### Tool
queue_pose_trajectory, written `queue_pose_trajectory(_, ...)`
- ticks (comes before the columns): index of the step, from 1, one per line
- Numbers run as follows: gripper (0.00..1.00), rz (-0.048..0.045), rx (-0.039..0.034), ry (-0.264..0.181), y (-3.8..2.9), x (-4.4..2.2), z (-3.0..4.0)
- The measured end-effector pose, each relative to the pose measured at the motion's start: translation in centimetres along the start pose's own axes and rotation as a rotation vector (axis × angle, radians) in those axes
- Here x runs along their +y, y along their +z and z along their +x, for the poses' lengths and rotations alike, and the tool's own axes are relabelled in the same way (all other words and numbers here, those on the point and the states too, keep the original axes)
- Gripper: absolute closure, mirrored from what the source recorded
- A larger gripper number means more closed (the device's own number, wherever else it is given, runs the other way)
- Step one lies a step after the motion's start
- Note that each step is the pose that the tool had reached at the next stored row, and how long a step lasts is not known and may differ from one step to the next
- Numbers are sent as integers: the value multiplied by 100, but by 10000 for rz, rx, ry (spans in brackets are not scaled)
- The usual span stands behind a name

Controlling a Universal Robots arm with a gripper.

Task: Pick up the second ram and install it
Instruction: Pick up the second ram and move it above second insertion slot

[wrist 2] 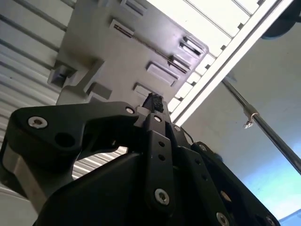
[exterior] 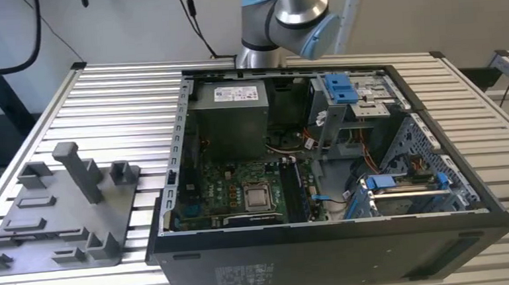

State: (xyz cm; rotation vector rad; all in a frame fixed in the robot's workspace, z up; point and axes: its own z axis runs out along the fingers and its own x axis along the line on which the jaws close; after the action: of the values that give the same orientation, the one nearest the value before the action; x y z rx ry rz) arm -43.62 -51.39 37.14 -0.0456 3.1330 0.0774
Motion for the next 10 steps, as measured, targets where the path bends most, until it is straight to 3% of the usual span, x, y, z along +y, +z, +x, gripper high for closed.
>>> queue_pose_trajectory(10, 89, -10, 70, -1397, -1, 0, 0)
